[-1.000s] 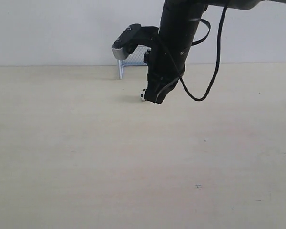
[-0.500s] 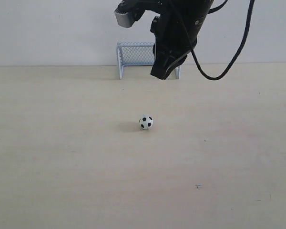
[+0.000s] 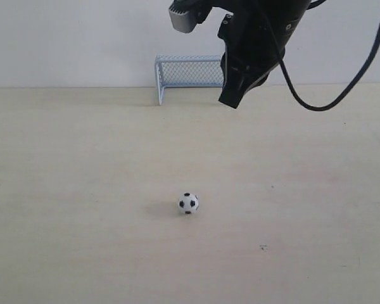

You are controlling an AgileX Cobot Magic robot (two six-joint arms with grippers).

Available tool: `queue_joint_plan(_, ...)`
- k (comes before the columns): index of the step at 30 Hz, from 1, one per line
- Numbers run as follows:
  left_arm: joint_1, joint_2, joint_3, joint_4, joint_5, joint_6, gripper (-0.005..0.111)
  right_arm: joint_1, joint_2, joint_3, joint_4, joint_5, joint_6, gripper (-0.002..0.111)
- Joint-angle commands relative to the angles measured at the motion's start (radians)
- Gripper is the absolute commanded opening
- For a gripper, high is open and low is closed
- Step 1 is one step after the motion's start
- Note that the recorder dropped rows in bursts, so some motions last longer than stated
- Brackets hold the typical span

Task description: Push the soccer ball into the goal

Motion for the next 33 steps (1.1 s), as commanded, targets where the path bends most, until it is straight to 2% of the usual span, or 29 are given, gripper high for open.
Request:
queue_joint_plan(1, 0.005, -0.003, -0.004, -0.007, -0.012, -0.009, 0.006, -0.023, -0.047, 0.028, -0.041, -0.023, 0.03, 0.0)
queue_joint_plan(18, 0.005, -0.003, -0.004, -0.007, -0.012, -0.009, 0.006, -0.252, -0.127, 0.034, 0.077, 0.001, 0.011, 0.0)
queue_joint_plan(33, 0.005, -0.003, -0.004, -0.007, -0.012, -0.009, 0.006, -0.268, -0.229, 0.187, 0.027, -0.11, 0.037, 0.0)
